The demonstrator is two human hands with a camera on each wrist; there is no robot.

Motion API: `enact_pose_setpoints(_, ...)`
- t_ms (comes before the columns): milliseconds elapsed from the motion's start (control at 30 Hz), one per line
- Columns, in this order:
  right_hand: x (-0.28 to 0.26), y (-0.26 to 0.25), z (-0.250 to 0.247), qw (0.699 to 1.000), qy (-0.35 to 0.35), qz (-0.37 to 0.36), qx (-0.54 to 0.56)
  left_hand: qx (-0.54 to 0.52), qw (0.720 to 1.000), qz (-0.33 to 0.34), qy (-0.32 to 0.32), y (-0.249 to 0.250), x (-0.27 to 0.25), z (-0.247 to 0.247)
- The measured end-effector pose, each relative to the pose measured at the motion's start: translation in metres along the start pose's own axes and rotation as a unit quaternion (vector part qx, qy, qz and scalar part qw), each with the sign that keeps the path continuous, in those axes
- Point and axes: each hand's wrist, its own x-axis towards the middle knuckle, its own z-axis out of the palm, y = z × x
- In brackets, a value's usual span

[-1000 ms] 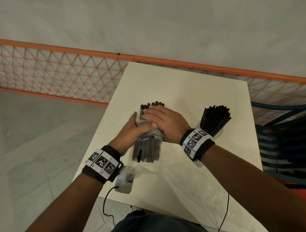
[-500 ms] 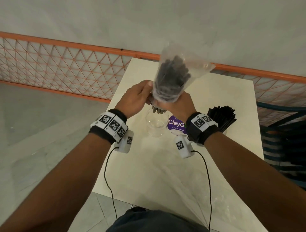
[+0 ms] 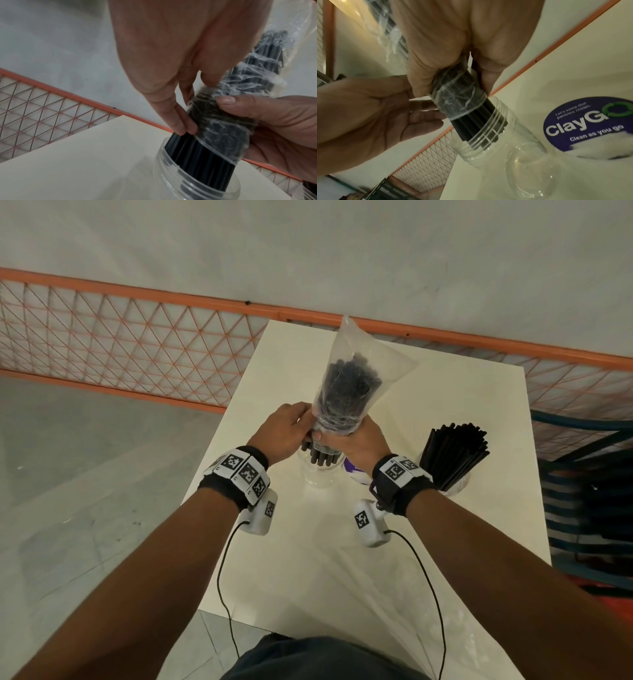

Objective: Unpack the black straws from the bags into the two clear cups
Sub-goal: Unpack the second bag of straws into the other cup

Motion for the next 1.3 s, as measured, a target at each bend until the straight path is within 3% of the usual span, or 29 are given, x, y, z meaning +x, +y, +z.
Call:
enact_pose_setpoints(567,-0.013,0.021,-0.013,1.0,0.0,0.009,-0.026,0.072,0.997,-0.025,-0.008,-0.02,0.006,0.02)
enact_pose_setpoints(767,-0.021,0.019,-0.014,0.999,0.036,0.022,0.01,0.07,0.997,0.009,0.024,-0.018,0.001,0.024)
enact_pose_setpoints(933,-0.024,0.015,-0.016,0.996,0.086,-0.001,-0.028,0.023,0.997,0.025,0.075,-0.009,0.0,0.015)
enact_pose_setpoints(1167,-0.024,0.005,-0.031,0.986,0.167,-0.018,0.007,-0.022,0.997,0.034,0.068,0.002,-0.004,0.008)
enact_pose_setpoints(1300,-0.027,0.002,-0.038,0.981,0.179,-0.006,0.075,0.024,0.998,0.054,0.038,-0.003,-0.012,0.01)
